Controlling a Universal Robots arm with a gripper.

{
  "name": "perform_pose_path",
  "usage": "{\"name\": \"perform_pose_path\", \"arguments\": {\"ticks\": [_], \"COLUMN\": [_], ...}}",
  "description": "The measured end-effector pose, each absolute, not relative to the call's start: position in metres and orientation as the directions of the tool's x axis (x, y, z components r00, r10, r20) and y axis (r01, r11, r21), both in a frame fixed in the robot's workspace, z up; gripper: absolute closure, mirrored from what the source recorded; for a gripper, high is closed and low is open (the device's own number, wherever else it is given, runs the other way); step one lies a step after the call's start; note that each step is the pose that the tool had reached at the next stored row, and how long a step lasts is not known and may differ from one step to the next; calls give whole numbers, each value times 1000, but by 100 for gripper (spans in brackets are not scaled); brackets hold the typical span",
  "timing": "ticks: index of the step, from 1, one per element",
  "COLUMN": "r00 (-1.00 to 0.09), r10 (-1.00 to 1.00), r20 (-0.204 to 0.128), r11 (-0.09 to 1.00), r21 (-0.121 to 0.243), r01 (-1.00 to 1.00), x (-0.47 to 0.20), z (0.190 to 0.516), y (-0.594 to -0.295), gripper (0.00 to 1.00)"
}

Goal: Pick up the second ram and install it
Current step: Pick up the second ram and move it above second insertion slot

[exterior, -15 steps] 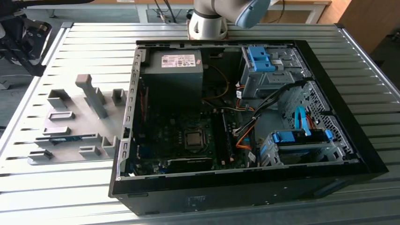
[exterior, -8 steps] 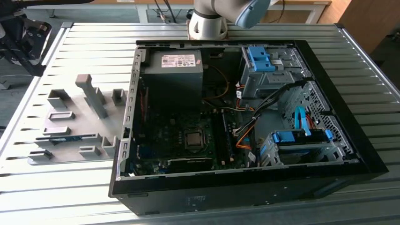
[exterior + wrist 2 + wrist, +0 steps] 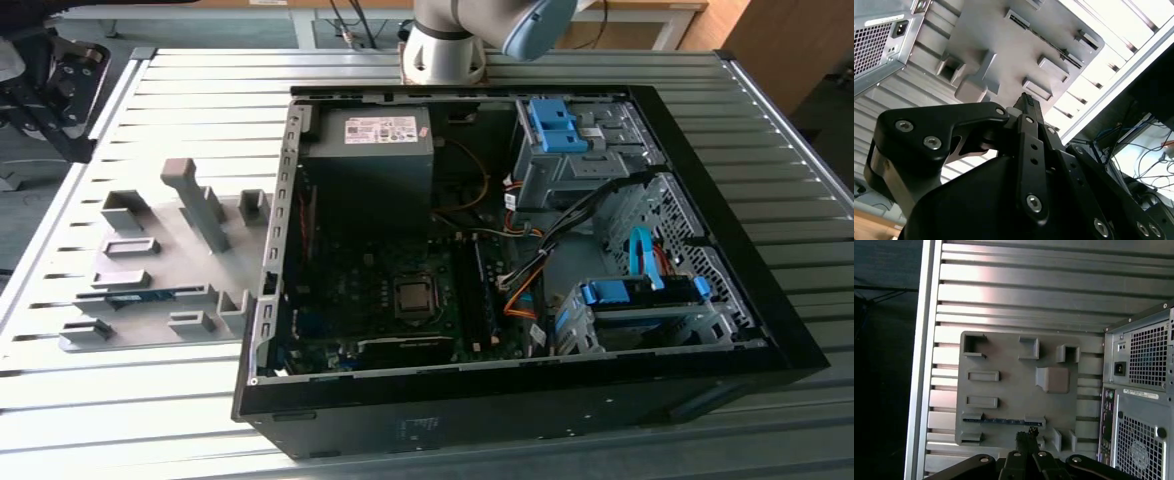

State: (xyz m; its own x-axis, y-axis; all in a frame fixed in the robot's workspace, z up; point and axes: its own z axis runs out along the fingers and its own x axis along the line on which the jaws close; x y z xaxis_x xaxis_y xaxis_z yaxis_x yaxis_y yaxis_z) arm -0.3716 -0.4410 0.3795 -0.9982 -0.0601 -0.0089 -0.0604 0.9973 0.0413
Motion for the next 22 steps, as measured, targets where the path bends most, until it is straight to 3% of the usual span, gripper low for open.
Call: {"name": "perform_pose_path", "arguments": {"ticks": [22], "r00": [-956], "r10": [-292], "r20": [-9], "r11": [955], "r21": [41], "r01": [-292], "x": [-372], "z": [378], "y": [-441], "gripper": [90]}}
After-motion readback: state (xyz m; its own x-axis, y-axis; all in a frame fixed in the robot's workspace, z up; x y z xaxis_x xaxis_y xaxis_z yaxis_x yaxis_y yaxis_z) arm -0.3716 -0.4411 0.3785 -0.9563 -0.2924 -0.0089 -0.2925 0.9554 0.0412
